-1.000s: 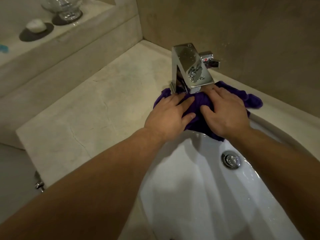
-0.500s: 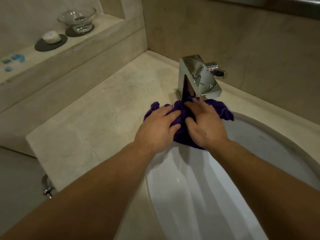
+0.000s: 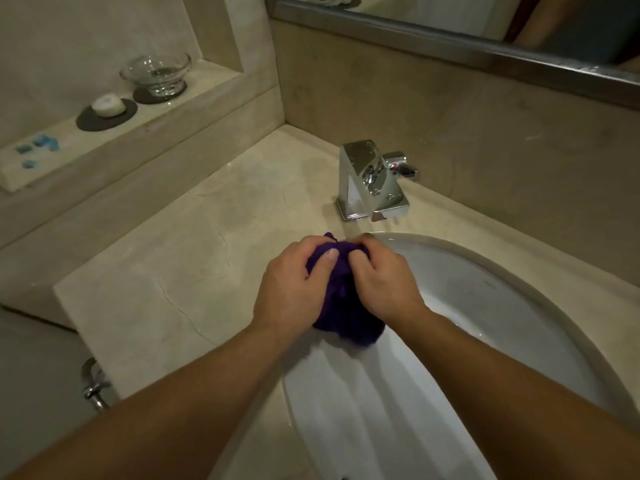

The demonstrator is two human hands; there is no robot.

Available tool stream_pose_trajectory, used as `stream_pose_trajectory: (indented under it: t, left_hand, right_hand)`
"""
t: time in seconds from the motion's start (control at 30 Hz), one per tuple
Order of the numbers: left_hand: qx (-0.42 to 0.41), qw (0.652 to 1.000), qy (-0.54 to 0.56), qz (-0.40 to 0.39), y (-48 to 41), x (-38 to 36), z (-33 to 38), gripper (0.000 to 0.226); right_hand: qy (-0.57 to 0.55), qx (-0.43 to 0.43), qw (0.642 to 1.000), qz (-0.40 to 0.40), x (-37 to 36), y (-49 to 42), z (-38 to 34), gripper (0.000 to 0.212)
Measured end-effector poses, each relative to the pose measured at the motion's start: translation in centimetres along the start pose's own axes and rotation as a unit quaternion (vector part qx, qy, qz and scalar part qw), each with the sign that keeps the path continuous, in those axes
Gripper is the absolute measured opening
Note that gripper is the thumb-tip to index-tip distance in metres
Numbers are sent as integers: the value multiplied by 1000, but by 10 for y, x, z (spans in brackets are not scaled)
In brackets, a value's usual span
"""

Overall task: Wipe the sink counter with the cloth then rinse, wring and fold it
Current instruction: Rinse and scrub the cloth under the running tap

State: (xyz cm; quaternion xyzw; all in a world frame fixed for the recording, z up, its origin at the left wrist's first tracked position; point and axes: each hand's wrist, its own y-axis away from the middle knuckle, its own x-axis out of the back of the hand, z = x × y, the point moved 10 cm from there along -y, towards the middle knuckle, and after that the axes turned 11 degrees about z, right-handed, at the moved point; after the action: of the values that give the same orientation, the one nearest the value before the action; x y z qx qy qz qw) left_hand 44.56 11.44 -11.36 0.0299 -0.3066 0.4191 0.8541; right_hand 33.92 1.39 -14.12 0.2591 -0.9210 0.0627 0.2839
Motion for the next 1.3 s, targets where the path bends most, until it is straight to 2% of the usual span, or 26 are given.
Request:
stream_pose_trajectory:
  t: [0.1,0.17,0.23,0.27,0.33,0.4,0.47,0.53,0.57,0.6,0.67,0.7,0.77,0.87,0.9,0.97,1.03,1.17,1.3]
  left_hand:
    - [121,988,89,-23,-4,-29,19,25]
    - [221,952,183,-106,0,-64,34,32]
    - [268,901,282,-191,9,-98,60,33]
    - [271,886,308,-217,11,-112,74,38]
    - [254,879,332,-228,12,-134,97,50]
    - [217,884,361,-202,6,-152,125,48]
    - [162,899,372,-163,-5,-166,154,42]
    - [39,948,282,-144,-17,-176,179,42]
    - [-47,973,175,-141,-21,-183,188,44]
    - [-132,979,43,-146,-22,-192,191,48]
    - [-232,942,-178,-162,-18,-209,183,54]
    - [-247,924,-230,-181,-14,-217,177,57]
    - [-251,907,-234,-245,1,-234,169,65]
    - [-238,892,-216,-316,24,-257,161,68]
    - [-237,888,-227,-322,28,-262,157,71]
    - [-254,880,-253,-312,30,-270,154,75]
    - [-263,879,-261,-300,27,-273,152,71]
    - [-288,876,-260,-286,19,-272,150,62]
    - [-288,874,-260,-292,20,-271,143,59]
  right_hand:
    - [-41,-56,993,95,55,-4,14,20]
    - [-20,-66,987,142,97,-11,17,18]
    - [21,-52,981,188,144,-18,15,15]
    - [51,-34,976,209,168,-20,10,16]
    - [135,53,958,249,212,-23,-10,17]
    - [214,163,925,267,244,-18,-35,24]
    - [283,224,892,272,267,-11,-48,30]
    - [382,212,864,249,281,-12,-40,33]
    - [437,169,858,209,283,-16,-24,36]
    - [486,103,855,150,283,-19,1,40]
    - [555,-32,831,15,275,-11,53,54]
    - [573,-68,816,-28,270,-3,73,60]
    - [574,-86,814,-25,268,7,90,66]
    - [497,-108,858,77,272,14,105,61]
    - [466,-138,870,81,267,19,119,64]
    - [452,-176,873,51,243,31,146,71]
    - [458,-191,866,60,230,37,161,71]
    - [431,-174,872,150,239,37,158,64]
    - [382,-164,880,231,231,48,169,66]
